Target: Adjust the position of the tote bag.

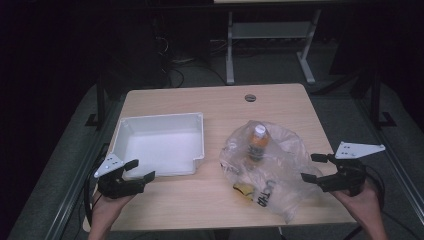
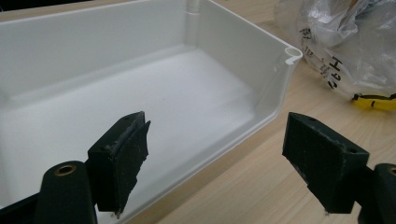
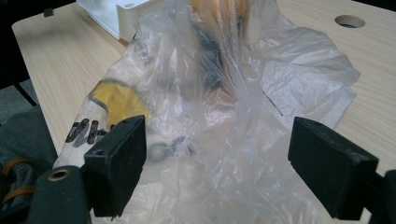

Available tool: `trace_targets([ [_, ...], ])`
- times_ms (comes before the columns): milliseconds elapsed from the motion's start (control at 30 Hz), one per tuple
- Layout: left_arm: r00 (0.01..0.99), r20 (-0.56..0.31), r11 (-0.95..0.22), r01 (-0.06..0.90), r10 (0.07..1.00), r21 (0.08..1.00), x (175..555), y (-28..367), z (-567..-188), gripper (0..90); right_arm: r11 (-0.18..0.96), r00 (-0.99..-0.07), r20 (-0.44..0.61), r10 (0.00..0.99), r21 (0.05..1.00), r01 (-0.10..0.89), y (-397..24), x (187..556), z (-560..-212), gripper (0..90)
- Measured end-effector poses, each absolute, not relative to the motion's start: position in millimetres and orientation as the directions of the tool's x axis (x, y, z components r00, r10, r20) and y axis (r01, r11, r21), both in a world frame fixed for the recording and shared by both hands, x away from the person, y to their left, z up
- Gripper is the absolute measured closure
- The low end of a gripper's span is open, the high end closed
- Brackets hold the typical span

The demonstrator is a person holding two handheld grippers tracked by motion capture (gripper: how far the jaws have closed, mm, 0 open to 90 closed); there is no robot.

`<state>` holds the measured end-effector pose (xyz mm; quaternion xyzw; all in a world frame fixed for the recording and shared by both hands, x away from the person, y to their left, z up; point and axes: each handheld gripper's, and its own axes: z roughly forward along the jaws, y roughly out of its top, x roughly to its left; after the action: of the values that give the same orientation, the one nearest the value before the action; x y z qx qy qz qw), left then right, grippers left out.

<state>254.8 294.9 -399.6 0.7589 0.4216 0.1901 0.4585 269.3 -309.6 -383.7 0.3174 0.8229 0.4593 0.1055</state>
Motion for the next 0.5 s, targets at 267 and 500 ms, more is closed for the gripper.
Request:
trace_targets([
  [267,0.582,-0.104,-0.232,0.473,0.807,0.850,255,292,-398,22.7,0.368,-0.773,0.118,0.624,0.828,0.423,-312,268,-383,18.6],
  [500,0.616,-0.089,-0.262,0.455,0.783,0.851,257,283,-391,23.1,0.359,-0.769,0.118,0.628,0.833,0.421,-316,266,-382,18.7],
])
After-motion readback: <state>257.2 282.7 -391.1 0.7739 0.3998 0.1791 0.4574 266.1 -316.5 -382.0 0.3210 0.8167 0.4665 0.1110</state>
